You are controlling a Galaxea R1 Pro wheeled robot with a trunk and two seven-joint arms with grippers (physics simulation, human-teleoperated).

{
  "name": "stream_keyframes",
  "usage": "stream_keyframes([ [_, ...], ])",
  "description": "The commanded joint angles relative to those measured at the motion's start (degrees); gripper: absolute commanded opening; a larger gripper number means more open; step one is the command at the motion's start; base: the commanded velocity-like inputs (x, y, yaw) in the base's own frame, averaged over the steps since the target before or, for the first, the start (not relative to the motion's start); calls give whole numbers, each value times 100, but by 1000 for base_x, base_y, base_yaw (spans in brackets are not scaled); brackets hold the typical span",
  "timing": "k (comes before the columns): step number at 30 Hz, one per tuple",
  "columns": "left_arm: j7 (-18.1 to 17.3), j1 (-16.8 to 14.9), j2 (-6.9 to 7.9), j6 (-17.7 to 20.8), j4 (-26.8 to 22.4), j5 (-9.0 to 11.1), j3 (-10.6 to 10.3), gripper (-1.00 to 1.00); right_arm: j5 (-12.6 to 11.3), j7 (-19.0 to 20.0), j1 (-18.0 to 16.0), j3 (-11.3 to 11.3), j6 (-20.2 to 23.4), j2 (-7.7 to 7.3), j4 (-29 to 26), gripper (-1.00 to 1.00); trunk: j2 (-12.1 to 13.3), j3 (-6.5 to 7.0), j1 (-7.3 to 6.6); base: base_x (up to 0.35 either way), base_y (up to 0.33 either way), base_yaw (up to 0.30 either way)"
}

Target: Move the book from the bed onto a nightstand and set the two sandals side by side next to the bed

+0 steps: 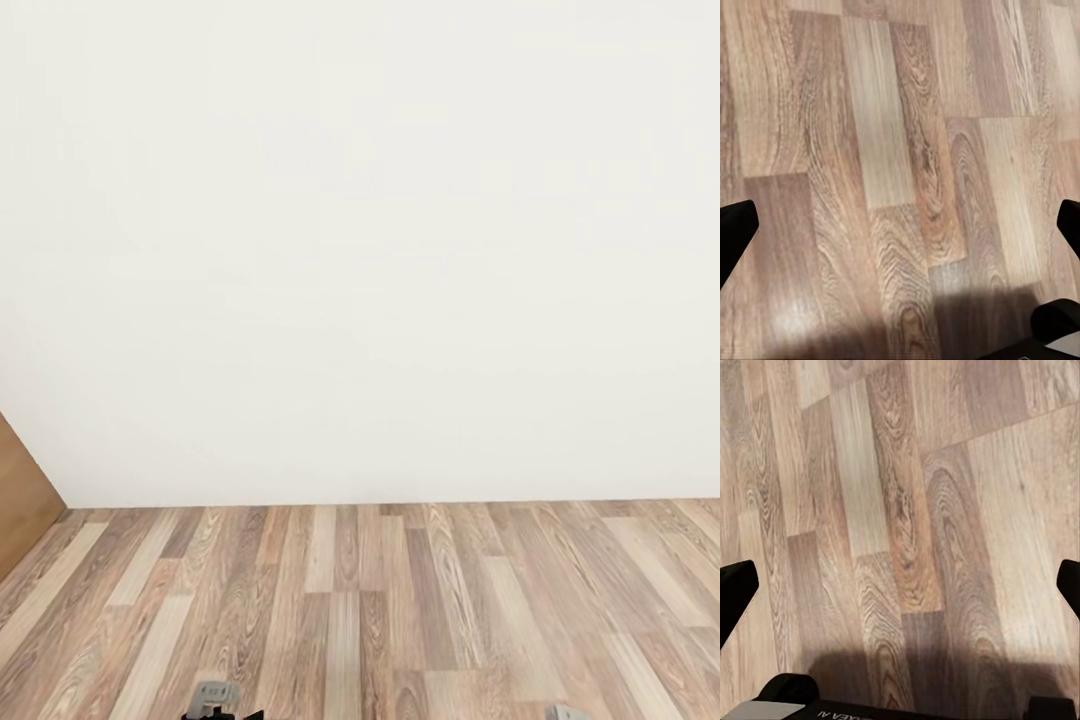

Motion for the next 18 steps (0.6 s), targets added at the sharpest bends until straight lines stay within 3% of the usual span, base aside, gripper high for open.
stream_keyframes([
  [1, -32, -4, 1, 1, 7, 13, 32, 100, 59, 25, -2, -51, 13, 1, -6, 100, -2, -5, 3, 333, 0, 0],
  [18, -27, -4, 1, 1, 6, 13, 32, 100, 59, 25, -2, -51, 13, 1, -9, 100, -2, -5, 3, 333, 0, 0],
])
